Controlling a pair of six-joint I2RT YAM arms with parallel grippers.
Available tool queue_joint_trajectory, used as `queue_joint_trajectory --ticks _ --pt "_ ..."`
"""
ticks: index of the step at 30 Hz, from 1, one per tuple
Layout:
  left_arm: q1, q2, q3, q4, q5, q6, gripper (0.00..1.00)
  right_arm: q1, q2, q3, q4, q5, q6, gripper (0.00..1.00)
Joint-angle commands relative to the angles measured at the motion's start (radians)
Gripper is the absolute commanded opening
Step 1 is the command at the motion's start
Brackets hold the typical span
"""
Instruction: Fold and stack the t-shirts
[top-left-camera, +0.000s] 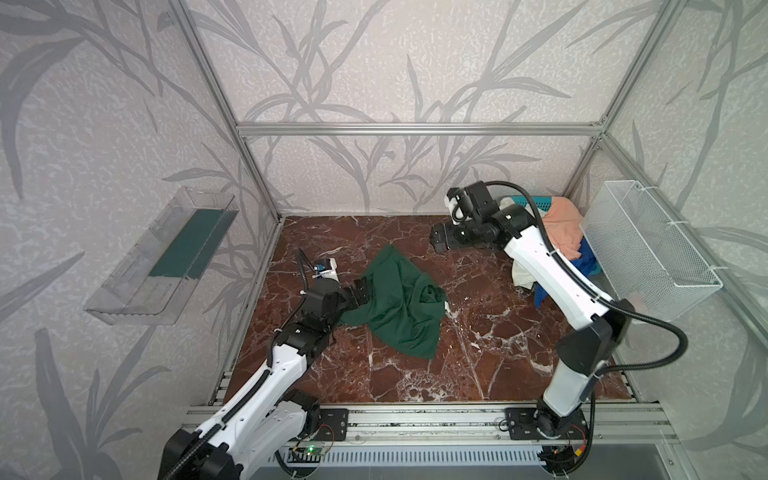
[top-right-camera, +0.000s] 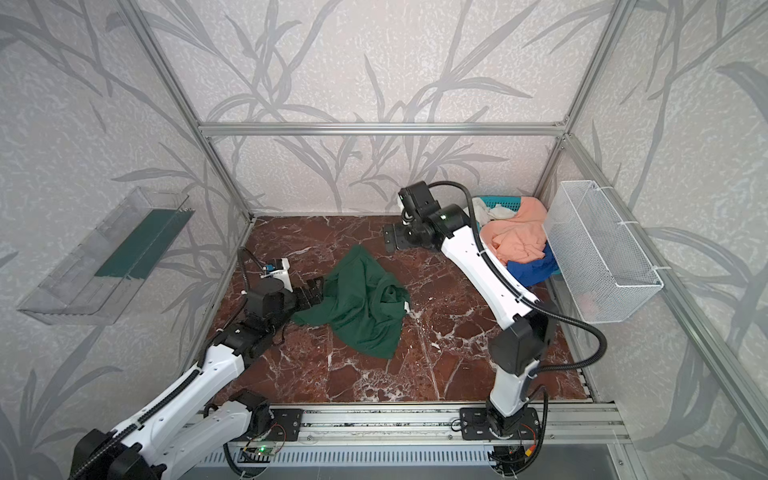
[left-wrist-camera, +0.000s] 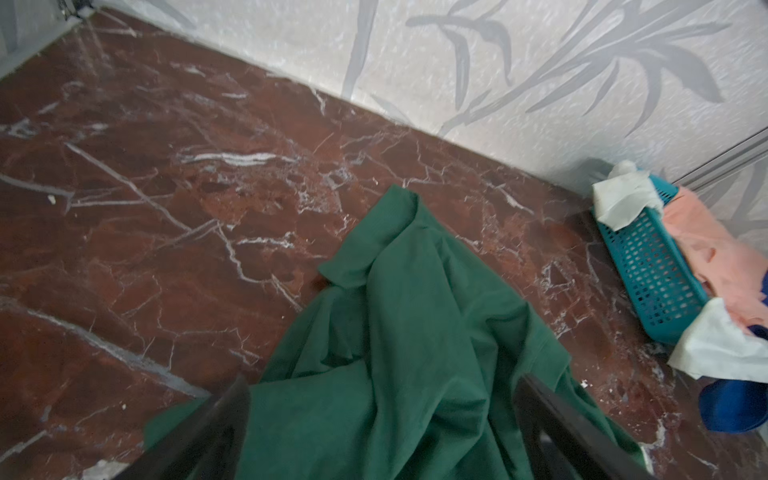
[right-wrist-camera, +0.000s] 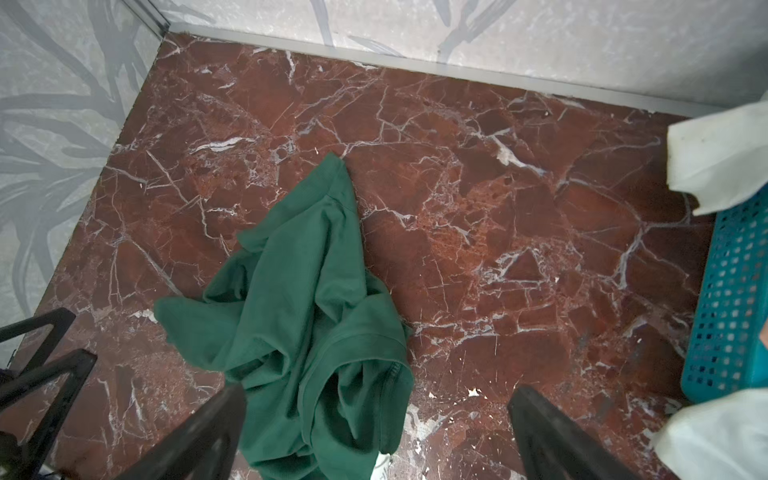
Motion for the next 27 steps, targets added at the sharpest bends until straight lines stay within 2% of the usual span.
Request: queue_joint_trajectory --ticks 1,4,6,10,14,17,22,27 --pt "0.0 0.06 0.008 -0.049 -0.005 -0.026 0.99 -0.009 -0.17 -0.308 0.248 -0.041 0.055 0.99" --pt "0.0 0.12 0.012 -0.048 0.006 -0.04 0.99 -0.019 -0.275 -0.516 0.37 -0.081 0.156 0.99" --pt "0.0 0.152 0.004 -0.021 0.018 -0.059 0.99 -0.017 -0.281 -0.563 0.383 -0.129 0.188 0.99" --pt "0.001 0.212 -0.03 0.06 0.061 -0.105 0.99 0.005 -0.208 -0.6 0.422 -0.252 0.245 0.8" --pt "0.0 0.26 -0.026 0.06 0.09 -0.127 0.99 0.086 -0.123 -0.578 0.459 -0.3 0.252 0.64" --pt "0.0 0.271 -0.027 0.039 0.097 -0.139 0.99 0.143 -0.063 -0.542 0.468 -0.3 0.247 0.59" --pt "0.0 0.258 -0.056 0.049 0.084 -0.157 0.99 0.177 0.066 -0.48 0.498 -0.318 0.263 0.48" --pt "0.0 0.236 -0.062 0.039 0.075 -0.155 0.99 0.178 0.2 -0.348 0.365 -0.239 0.247 0.43"
